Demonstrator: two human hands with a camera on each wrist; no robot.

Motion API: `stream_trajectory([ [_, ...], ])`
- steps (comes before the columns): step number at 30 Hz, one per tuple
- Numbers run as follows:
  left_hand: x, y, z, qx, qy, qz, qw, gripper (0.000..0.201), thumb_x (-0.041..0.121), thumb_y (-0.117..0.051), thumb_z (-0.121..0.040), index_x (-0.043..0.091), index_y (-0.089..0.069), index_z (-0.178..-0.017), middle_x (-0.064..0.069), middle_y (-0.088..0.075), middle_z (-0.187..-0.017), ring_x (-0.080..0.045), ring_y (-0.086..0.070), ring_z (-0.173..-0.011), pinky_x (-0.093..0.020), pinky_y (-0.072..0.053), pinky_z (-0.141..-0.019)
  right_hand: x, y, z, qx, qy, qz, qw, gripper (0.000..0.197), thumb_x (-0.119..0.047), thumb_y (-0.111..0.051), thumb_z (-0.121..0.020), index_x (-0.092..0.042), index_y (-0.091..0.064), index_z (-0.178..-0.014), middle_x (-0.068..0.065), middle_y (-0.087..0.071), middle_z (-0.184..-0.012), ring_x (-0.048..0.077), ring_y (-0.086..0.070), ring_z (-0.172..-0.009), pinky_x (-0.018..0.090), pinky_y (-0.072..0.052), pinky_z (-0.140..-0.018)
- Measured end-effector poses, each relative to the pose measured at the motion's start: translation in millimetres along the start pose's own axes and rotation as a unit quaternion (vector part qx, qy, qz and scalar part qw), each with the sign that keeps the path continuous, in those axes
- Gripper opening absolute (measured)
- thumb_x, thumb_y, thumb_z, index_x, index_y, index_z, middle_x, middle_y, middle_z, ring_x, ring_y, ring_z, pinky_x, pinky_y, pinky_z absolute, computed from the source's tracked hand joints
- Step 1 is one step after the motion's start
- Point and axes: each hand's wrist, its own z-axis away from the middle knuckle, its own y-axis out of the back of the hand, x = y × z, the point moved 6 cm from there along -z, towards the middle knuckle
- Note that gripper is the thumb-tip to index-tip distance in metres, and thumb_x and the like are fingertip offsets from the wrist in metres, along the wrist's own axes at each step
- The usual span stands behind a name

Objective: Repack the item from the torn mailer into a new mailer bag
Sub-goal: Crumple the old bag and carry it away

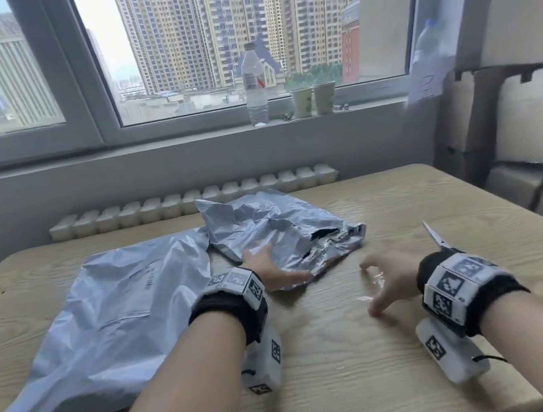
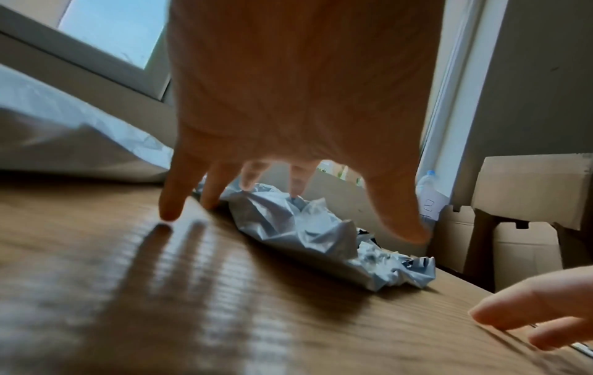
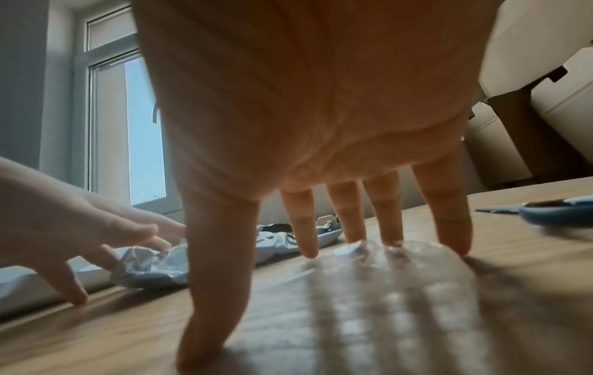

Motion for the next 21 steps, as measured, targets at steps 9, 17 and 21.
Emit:
stream_trajectory([
  [9,9.9,-3.7,-13.1,0.076,-0.005,-0.101,0.992,0.043,0.034,-0.067,-0.085,0.010,-0.058,-0.119,-0.011,-0.059,-0.120,-0.030,-0.057,-0.113,-0.037,-0.048,-0.094,9.9,6.2,-12.6,0.066,-0.016,-0.047,0.997,0.028,-0.009,-0.071,-0.073,-0.032,-0.059,-0.064,-0.009,-0.061,-0.080,0.014,-0.059,-0.081,0.020,-0.041,-0.067],
  [17,10.9,15.2,-10.5,0.156,0.024,0.081,0.984,0.039,0.029,-0.051,-0.084,0.005,-0.054,-0.115,-0.009,-0.064,-0.108,-0.031,-0.060,-0.101,-0.033,-0.046,-0.077,26.1,18.7,-2.4,0.126,-0.057,-0.143,0.980,0.025,-0.033,-0.066,-0.086,-0.022,-0.068,-0.063,-0.003,-0.070,-0.071,0.013,-0.064,-0.071,0.028,-0.051,-0.072],
  [21,9.9,29.2,2.8,0.205,0.067,0.194,0.957,0.049,0.022,-0.049,-0.091,0.004,-0.028,-0.132,-0.018,-0.058,-0.118,-0.036,-0.057,-0.110,-0.035,-0.042,-0.084,26.4,14.6,-3.2,0.112,-0.044,-0.219,0.968,0.009,-0.013,-0.066,-0.086,-0.020,-0.071,-0.083,0.006,-0.073,-0.075,0.013,-0.066,-0.056,0.021,-0.053,-0.056],
])
